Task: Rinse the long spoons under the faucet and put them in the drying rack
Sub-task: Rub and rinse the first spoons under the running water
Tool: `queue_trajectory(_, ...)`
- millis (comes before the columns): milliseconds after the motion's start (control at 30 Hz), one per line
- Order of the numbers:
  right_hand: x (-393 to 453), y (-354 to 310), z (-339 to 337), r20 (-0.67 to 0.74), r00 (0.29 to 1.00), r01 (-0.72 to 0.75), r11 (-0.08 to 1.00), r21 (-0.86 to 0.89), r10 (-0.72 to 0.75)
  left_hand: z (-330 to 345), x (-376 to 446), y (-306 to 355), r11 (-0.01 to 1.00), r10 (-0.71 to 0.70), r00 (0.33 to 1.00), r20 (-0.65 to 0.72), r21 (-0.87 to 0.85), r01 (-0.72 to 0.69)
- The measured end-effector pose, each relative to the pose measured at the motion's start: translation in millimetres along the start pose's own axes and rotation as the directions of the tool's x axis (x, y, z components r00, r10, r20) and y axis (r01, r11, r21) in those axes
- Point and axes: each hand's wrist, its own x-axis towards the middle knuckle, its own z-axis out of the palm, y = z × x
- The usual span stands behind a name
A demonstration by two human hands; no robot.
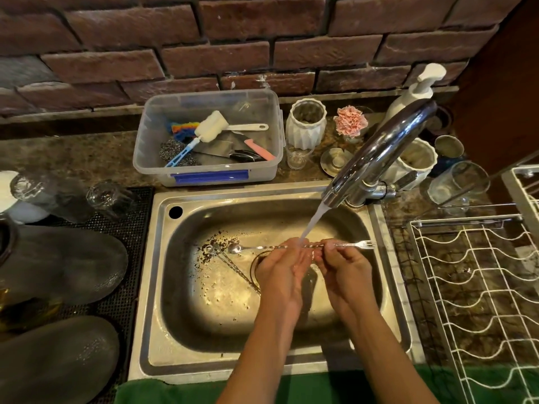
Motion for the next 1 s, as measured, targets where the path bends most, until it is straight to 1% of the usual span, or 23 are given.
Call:
queue_trajectory(133,4.5,-15.8,-8.9,-0.056,0.996,0.073,0.996,0.058,-0.069,-6.6,9.5,14.7,0.993,0.064,0.996,-0.066,-0.092,-0.07)
queue_trajectory(300,-2.9,-1.7,-2.2,-0.005,1.0,0.024,1.0,0.009,-0.023,4.0,-3.3,-0.1,1.0,0.003,1.0,0.01,0.027,-0.004)
queue_trajectory(400,2.8,-12.3,-12.3,-0.05,0.998,0.052,0.997,0.057,-0.05,-0.8,1.2,10.2,0.998,0.055,0.998,-0.039,-0.012,-0.055)
queue_trajectory(467,4.3,-10.1,-13.3,-0.051,0.998,0.048,0.996,0.081,-0.044,-2.6,2.8,11.9,0.997,0.061,0.996,-0.064,-0.051,-0.064)
queue_trajectory(567,3.2,0.2,-8.7,-0.022,1.0,0.013,0.996,0.091,-0.011,-0.9,-3.5,0.3,0.998,0.054,0.998,-0.034,0.034,-0.053)
queue_trajectory(633,5.8,-4.1,-14.6,-0.057,0.998,0.013,0.994,0.112,-0.007,-3.0,-4.1,3.0,0.998,0.068,0.997,-0.043,0.021,-0.068)
queue_trajectory(700,10.5,-11.7,-27.1,-0.116,0.993,0.048,0.989,0.139,-0.032,-7.4,-0.9,11.4,0.995,0.09,0.993,-0.074,-0.042,-0.094)
queue_trajectory(767,11.3,-13.8,-34.0,-0.114,0.992,0.076,0.984,0.158,-0.059,-7.6,0.3,11.8,0.992,0.101,0.991,-0.085,-0.073,-0.107)
queue_trajectory(900,8.3,-14.6,-36.2,-0.125,0.987,0.119,0.979,0.168,-0.098,2.1,-3.2,-6.3,0.993,0.105,0.994,-0.042,-0.045,-0.107)
queue_trajectory(1000,4.4,-24.4,-41.2,-0.165,0.979,0.152,0.975,0.165,-0.124,3.6,-0.4,-13.6,0.996,0.077,0.995,-0.062,-0.039,-0.08)
